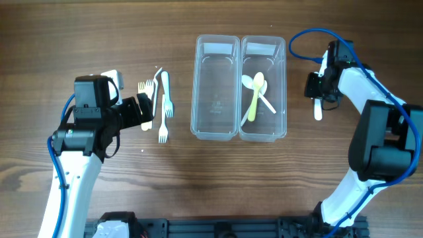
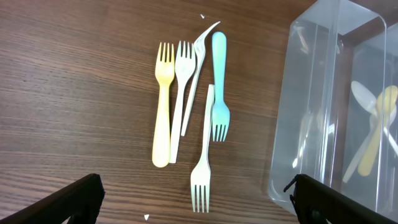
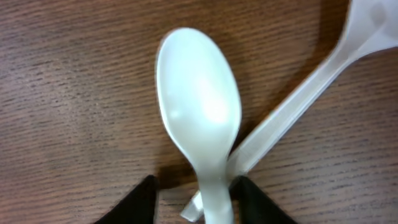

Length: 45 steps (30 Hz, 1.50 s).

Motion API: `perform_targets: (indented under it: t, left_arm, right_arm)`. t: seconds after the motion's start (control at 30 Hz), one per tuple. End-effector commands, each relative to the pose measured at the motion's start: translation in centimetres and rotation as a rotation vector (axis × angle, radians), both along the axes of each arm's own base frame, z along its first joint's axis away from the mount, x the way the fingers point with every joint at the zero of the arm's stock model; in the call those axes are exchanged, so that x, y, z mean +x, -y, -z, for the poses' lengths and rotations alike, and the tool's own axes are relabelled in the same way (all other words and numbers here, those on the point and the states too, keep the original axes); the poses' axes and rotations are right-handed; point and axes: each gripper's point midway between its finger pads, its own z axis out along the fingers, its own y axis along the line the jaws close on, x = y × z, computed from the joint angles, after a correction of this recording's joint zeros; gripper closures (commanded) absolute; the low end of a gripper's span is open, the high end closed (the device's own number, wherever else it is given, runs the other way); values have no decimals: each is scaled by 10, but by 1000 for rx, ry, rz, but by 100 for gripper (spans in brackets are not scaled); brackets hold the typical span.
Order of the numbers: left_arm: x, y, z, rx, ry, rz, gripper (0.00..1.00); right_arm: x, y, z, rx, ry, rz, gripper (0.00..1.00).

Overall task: Pack container
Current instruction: 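Lower the right gripper onto a white spoon and grasp it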

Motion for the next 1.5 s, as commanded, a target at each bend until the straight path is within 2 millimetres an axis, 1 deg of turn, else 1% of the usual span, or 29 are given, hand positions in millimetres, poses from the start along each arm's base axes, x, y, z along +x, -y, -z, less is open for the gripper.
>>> perform_targets:
  t: [0.0, 0.07, 0.13, 0.2, 0.27, 0.33, 0.43, 0.5, 0.57, 0.63, 0.7, 0.73, 0.77, 0.8, 0.83, 0.87, 0.93, 1.0, 1.13, 1.2, 1.23, 1.3, 1.47]
  left_arm:
    - [5, 0, -7, -3, 19, 13, 0]
    - [5, 0, -7, -4, 19, 14, 0]
    - [5, 0, -7, -4, 19, 14, 0]
    - [5, 0, -7, -3, 19, 13, 0]
    - [5, 0, -7, -4, 19, 14, 0]
    - [5, 0, -7, -4, 19, 14, 0]
    - [5, 0, -7, -3, 19, 13, 0]
    - [5, 0, -7, -4, 19, 14, 0]
    - [5, 0, -7, -3, 19, 13, 0]
    - [5, 0, -7, -3, 19, 13, 0]
    - [5, 0, -7, -4, 19, 14, 0]
    - [5, 0, -7, -3, 19, 13, 0]
    - [5, 0, -7, -4, 19, 14, 0]
    - [5, 0, -7, -4, 19, 14, 0]
    - [5, 0, -7, -3, 19, 13, 0]
    - [5, 0, -7, -3, 19, 13, 0]
    - [5, 0, -7, -3, 19, 13, 0]
    - [5, 0, -7, -4, 19, 14, 0]
    - [5, 0, -7, -4, 19, 14, 0]
    - [5, 0, -7, -4, 19, 14, 0]
    - [5, 0, -7, -4, 19, 14, 0]
    - [5, 0, -7, -4, 19, 14, 0]
    - [5, 0, -7, -4, 19, 14, 0]
  right_arm:
    - [-11, 3, 14, -15, -57, 7, 68]
    - [-12, 4, 14, -20, -64, 8, 78]
    - [-14, 4, 14, -19, -70, 9, 80]
    - [-15, 3, 15, -17, -77, 8, 83]
    - [-17, 3, 14, -17, -84, 9, 90]
    - [-16, 3, 11, -17, -77, 13, 92]
    - [-13, 4, -1, -19, -47, 20, 91]
    - [-9, 4, -13, -19, -12, 34, 87]
    - [-6, 4, -24, -22, 17, 35, 80]
    - [-4, 4, -35, -24, 43, 35, 67]
    - [-2, 4, -43, -23, 65, 35, 68]
    - [-2, 4, -45, -23, 71, 39, 71]
    - [-2, 4, -46, -21, 71, 41, 73]
    - [-2, 4, -45, -21, 69, 41, 73]
    - [-2, 4, -44, -22, 67, 41, 70]
    - [-2, 4, -44, -22, 67, 40, 63]
    - [0, 5, -41, -25, 72, 33, 60]
    - [1, 5, -34, -22, 67, 38, 58]
    - [-4, 3, -13, -12, 16, 39, 59]
    - [-7, 0, -5, 2, -8, 33, 64]
    - [-7, -1, -2, 8, -14, 32, 65]
    - [-8, -2, 1, 10, -21, 33, 67]
    - [-10, -2, 5, 11, -36, 32, 67]
